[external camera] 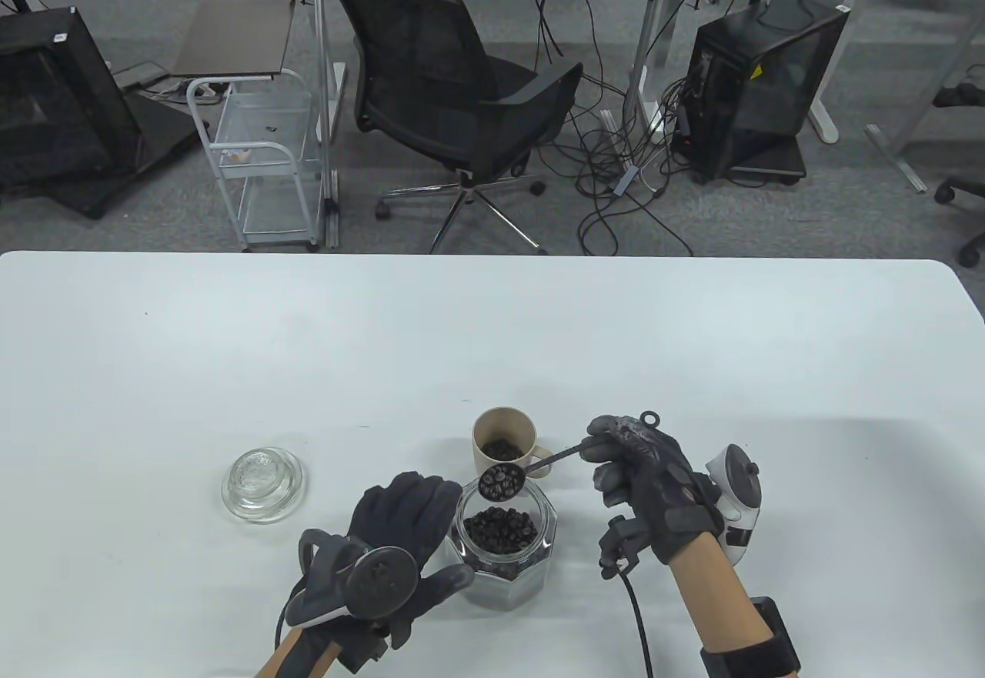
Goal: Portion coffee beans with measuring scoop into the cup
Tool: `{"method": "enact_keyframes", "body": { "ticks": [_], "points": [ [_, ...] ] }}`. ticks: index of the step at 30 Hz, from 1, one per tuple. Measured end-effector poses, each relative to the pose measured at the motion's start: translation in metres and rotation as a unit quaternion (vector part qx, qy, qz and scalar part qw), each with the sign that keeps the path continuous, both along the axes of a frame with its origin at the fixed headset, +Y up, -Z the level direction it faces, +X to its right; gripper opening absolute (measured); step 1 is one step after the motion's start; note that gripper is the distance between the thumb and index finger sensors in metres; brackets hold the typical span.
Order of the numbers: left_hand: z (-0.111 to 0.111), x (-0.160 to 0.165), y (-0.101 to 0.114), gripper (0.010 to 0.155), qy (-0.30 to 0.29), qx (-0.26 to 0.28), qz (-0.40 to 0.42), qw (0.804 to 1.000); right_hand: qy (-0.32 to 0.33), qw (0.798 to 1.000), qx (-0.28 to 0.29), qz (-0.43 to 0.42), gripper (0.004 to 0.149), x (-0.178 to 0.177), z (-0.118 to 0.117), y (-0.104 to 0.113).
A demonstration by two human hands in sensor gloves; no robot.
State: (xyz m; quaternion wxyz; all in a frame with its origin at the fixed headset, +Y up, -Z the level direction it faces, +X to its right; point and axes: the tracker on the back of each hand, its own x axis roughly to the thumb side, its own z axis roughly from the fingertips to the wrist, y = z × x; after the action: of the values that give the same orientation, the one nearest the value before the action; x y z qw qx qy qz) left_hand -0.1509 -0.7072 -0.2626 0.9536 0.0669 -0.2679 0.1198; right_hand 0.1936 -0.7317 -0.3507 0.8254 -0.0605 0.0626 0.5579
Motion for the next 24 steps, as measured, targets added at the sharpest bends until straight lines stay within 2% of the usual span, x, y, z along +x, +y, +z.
{"method": "enact_keyframes", "body": {
  "ticks": [3,11,17,19,21,22,23,24],
  "points": [
    [0.0,0.0,0.0,0.091,0.0,0.001,-0.001,1.0,-0.049,0.999,-0.008,0.004,0.044,0.005,-0.005,-0.004],
    [0.0,0.0,0.0,0.091,0.0,0.002,-0.003,1.0,-0.092,0.993,-0.008,0.077,0.044,0.012,-0.01,-0.016],
    [0.0,0.0,0.0,0.091,0.001,0.002,-0.003,1.0,-0.089,0.987,0.026,0.135,0.044,0.006,-0.011,-0.015],
    [0.0,0.0,0.0,0.091,0.0,0.002,-0.003,1.0,-0.081,0.979,0.066,0.173,0.044,0.0,-0.012,-0.009],
    [0.0,0.0,0.0,0.091,0.0,0.003,-0.004,1.0,-0.063,0.957,0.14,0.244,0.044,-0.007,-0.012,0.003],
    [0.0,0.0,0.0,0.091,0.0,0.003,-0.004,1.0,-0.04,0.93,0.204,0.302,0.044,-0.012,-0.011,0.013],
    [0.0,0.0,0.001,0.09,0.0,0.003,-0.004,1.0,-0.026,0.906,0.245,0.344,0.043,-0.016,-0.009,0.02],
    [0.0,0.0,0.001,0.09,0.0,0.003,-0.004,1.0,-0.011,0.87,0.296,0.395,0.043,-0.022,-0.005,0.03]
  ]
}}
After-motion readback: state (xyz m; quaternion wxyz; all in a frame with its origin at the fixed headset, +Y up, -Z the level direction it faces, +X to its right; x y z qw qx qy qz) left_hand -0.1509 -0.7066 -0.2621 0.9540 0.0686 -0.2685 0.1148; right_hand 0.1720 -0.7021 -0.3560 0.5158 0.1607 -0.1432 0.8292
